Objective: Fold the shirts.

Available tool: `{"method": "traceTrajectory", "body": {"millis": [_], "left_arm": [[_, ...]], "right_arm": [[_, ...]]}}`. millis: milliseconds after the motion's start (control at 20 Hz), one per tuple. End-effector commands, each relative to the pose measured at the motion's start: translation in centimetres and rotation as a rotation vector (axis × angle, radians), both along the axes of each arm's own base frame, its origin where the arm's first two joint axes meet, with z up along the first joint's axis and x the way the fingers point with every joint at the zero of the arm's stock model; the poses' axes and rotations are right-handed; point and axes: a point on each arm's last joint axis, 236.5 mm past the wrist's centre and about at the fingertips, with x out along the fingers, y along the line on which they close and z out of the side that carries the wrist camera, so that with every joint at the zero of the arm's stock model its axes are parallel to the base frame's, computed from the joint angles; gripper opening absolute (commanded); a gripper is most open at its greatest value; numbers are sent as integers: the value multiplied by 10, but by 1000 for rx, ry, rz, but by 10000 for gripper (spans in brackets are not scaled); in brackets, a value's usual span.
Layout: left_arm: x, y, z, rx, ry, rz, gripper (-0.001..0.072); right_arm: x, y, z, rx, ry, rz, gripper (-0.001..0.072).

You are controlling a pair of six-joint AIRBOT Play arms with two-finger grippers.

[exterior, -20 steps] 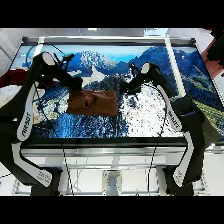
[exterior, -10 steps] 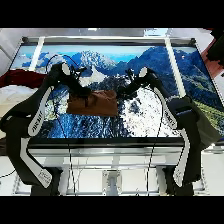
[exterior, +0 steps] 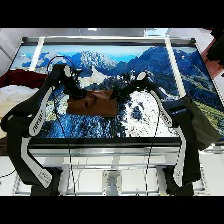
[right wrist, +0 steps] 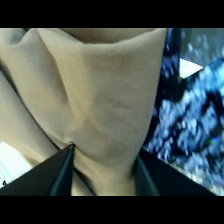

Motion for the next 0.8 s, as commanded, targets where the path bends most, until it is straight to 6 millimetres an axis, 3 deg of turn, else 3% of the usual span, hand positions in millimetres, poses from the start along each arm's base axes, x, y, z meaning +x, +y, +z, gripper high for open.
{"method": "traceTrajectory", "body": {"millis": [0,50,100,250,400,500,600,750], "left_arm": [[9,-10,9,-44,-33,18,11],[15,-16,18,-70,-55,20,11],[23,-22,30,-94,-86,19,11],[51,-27,84,-123,-226,3,11],[74,-9,155,-83,-417,8,11],[78,14,191,-23,-514,26,11],[75,32,209,22,-548,42,12],[71,34,218,21,-557,49,11]], "right_arm": [[-1,13,2,35,-15,7,378],[-1,15,1,35,-20,9,308],[-2,17,-1,36,-28,22,57],[3,15,1,38,-66,34,28],[23,-20,21,7,-118,-8,27],[36,-66,47,-61,-167,-38,27],[40,-133,78,-179,-193,-84,27],[12,-243,133,-349,-162,-161,27]]}}
